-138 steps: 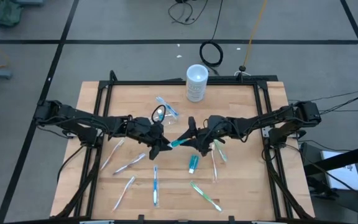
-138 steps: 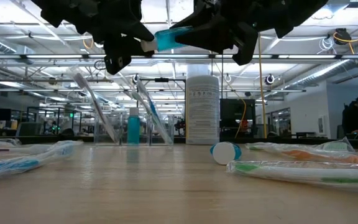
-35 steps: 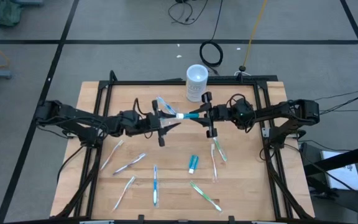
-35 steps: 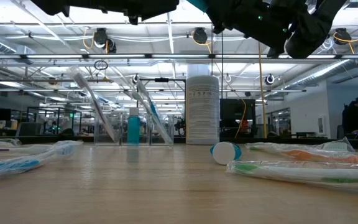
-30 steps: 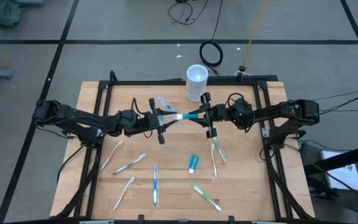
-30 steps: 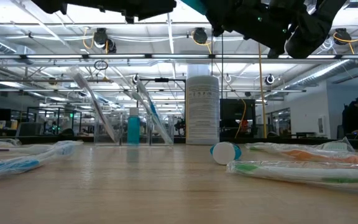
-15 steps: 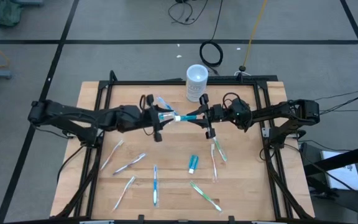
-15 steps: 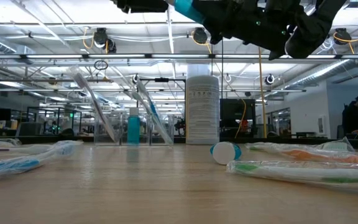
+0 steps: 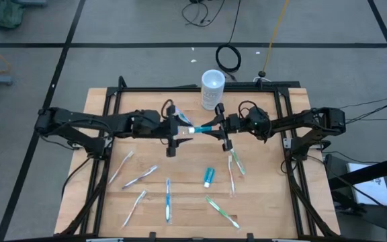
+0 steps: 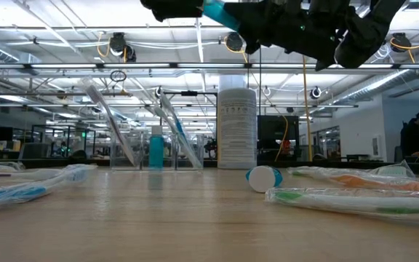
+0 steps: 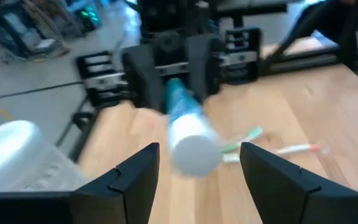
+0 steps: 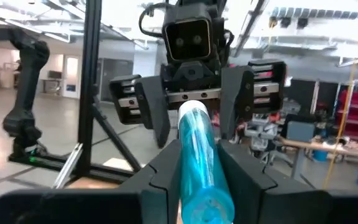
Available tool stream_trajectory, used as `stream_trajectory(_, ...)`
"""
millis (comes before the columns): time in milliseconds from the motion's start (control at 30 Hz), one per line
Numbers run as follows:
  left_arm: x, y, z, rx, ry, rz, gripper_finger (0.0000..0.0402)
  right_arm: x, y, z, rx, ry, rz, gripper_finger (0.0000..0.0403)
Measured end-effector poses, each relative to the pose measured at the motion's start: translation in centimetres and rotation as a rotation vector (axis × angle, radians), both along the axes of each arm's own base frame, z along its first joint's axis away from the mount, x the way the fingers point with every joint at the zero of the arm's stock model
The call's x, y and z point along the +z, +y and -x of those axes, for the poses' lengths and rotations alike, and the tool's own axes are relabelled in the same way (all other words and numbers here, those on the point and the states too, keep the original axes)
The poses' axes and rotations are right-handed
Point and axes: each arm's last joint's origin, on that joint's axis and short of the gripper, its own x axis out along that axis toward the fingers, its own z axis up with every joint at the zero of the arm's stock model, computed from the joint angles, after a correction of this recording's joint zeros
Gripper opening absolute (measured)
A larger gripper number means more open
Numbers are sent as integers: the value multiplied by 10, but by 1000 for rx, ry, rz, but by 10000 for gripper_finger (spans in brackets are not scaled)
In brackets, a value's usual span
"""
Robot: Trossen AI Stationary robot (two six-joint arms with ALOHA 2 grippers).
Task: Pick & Place toothbrushing station
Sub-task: Put the left blue mouthwash into the transparent organizer
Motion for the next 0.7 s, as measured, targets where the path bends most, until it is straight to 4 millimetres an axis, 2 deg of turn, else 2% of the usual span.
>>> stream_trajectory(133, -3, 0, -7, -3, -20, -12, 232, -1, 0, 0, 2, 4, -1, 86)
stream_trajectory(433, -3, 2, -8, 12, -26, -35, 224, -1, 0, 0, 1, 9, -2, 86)
stream_trajectory(700, -2, 2, -8, 25, -31, -10, 132, -1, 0, 0, 4, 8, -1, 86)
